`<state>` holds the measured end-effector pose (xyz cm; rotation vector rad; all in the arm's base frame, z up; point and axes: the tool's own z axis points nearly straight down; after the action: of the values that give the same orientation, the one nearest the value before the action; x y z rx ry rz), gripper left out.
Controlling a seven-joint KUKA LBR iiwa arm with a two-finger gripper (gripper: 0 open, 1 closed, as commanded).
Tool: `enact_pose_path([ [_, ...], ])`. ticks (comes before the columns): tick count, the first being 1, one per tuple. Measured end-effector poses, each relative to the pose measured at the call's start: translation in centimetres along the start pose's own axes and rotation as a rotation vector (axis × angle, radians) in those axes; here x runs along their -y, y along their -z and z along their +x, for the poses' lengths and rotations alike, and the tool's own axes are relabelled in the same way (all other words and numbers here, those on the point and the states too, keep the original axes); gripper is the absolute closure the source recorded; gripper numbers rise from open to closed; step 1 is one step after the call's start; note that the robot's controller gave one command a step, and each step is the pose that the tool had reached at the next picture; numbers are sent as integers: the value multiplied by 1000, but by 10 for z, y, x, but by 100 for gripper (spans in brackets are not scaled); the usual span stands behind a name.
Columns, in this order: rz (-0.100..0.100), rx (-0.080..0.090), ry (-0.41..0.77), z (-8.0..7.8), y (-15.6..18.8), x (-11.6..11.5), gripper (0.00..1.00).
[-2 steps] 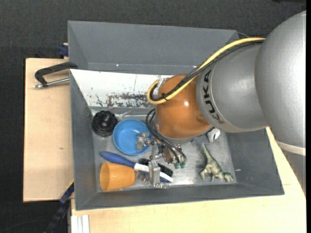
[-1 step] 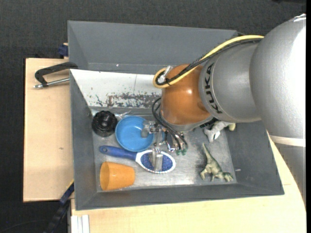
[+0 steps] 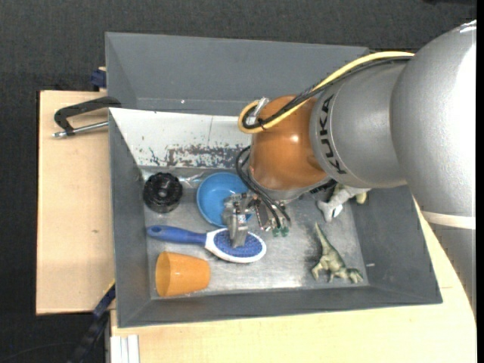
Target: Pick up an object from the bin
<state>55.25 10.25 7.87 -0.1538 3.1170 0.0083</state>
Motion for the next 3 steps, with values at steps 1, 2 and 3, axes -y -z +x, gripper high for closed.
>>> enact_pose_path([
  [1, -4, 2, 641, -15, 1, 49, 100],
  [2, 0, -6, 668, -12, 137, 40, 100],
  [3, -5, -23, 630, 5, 94, 30, 100],
])
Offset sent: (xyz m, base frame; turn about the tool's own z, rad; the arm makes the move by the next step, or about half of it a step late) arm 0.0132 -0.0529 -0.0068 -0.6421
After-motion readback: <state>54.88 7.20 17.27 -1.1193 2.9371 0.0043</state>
